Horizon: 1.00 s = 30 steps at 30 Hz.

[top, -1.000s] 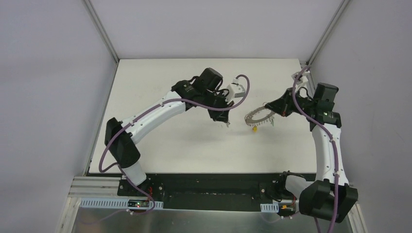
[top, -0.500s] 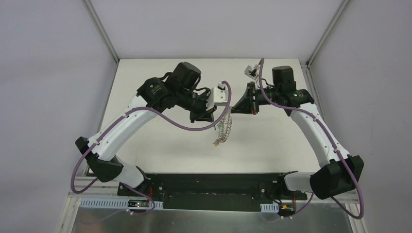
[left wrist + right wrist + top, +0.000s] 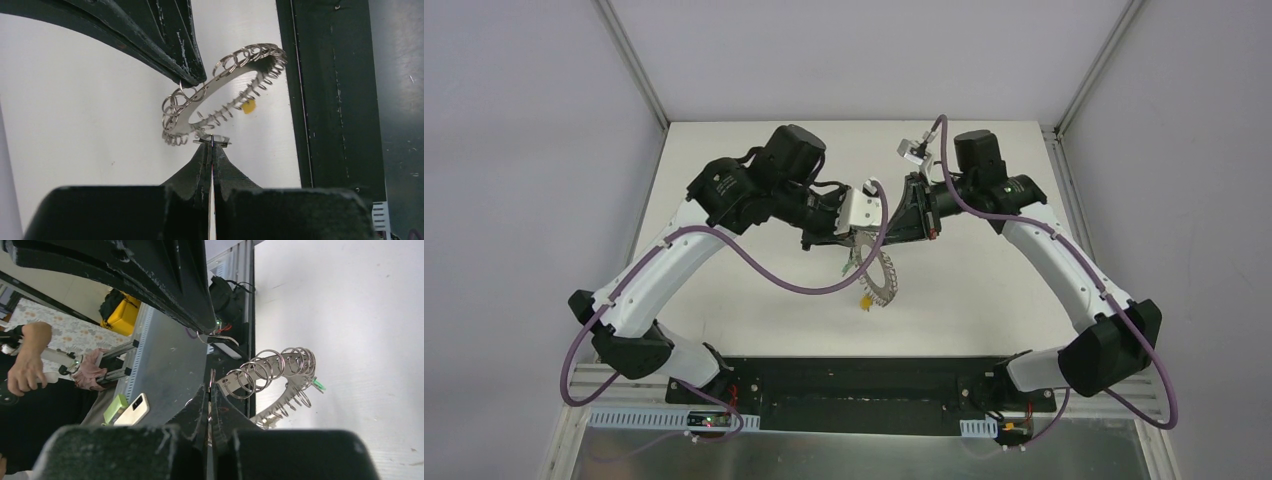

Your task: Put the keys on the keyring

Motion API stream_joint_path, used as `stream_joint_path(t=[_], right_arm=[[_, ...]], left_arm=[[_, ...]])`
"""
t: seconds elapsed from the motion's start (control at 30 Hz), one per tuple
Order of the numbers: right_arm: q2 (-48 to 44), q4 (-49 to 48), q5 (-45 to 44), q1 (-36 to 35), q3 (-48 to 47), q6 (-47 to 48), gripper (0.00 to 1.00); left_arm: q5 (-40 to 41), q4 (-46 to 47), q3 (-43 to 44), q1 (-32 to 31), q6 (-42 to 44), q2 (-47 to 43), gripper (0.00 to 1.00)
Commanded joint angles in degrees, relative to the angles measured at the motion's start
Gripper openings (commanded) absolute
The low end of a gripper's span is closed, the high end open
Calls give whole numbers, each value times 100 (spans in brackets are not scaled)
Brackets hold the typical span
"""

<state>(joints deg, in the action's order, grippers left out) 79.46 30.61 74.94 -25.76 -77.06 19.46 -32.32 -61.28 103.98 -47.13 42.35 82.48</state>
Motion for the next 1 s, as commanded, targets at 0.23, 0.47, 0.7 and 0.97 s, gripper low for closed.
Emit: stream_joint_path(t=[0.23,0.47,0.7,0.97], right_arm=[[171,-718,720,-294,-7,-565,0],[184,-895,750,-308,56,-701,0],[218,-1402,808,-313,236,-1164,0],[208,-1429,799,-307,227,-1194,0]], left_arm=[[12,230,355,55,-251,229,0],[-39,398,189,85,-466,234,0],[-266,411,138,108,-431,226,0],[-401,306,25,112,-288,186,0]])
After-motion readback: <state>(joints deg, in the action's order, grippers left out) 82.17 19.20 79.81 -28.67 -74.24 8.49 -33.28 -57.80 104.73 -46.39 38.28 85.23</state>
